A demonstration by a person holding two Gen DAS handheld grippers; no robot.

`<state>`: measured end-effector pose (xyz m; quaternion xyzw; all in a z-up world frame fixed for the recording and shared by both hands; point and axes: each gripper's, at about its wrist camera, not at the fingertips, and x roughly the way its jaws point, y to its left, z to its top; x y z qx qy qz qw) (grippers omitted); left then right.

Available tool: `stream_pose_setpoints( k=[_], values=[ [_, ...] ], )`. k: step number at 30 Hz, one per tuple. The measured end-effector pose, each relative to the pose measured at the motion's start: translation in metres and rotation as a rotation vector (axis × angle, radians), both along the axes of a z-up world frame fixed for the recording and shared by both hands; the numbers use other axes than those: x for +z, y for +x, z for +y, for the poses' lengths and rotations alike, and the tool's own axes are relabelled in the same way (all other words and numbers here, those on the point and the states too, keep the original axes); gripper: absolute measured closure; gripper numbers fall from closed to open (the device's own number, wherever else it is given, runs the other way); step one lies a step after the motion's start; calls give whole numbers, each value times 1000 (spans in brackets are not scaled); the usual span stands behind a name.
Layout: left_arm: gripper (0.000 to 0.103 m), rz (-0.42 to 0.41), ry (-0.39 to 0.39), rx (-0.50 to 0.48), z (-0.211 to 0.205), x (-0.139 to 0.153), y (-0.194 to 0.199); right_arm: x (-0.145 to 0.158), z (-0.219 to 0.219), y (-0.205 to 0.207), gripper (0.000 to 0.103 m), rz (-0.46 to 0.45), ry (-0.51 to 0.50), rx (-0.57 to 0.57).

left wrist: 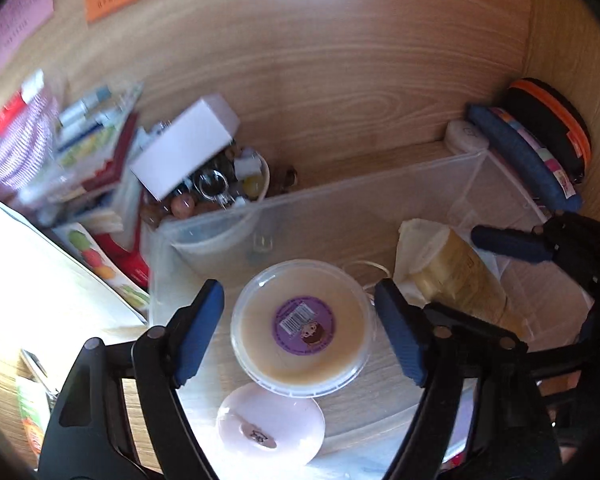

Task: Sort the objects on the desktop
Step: 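Lower the cream tub into the box with the left gripper while the right lowers the sunscreen tube, then open both grippers and withdraw them from the clear box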

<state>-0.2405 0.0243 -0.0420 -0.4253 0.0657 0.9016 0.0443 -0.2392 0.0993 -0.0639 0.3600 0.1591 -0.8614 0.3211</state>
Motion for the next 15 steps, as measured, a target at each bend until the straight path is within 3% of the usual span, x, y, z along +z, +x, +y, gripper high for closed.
stream_pose_setpoints(
  k=[15],
  values=[
    [11,11,59,-18,-13,14,11,7,4,5,18,49,-17,-10]
  ],
)
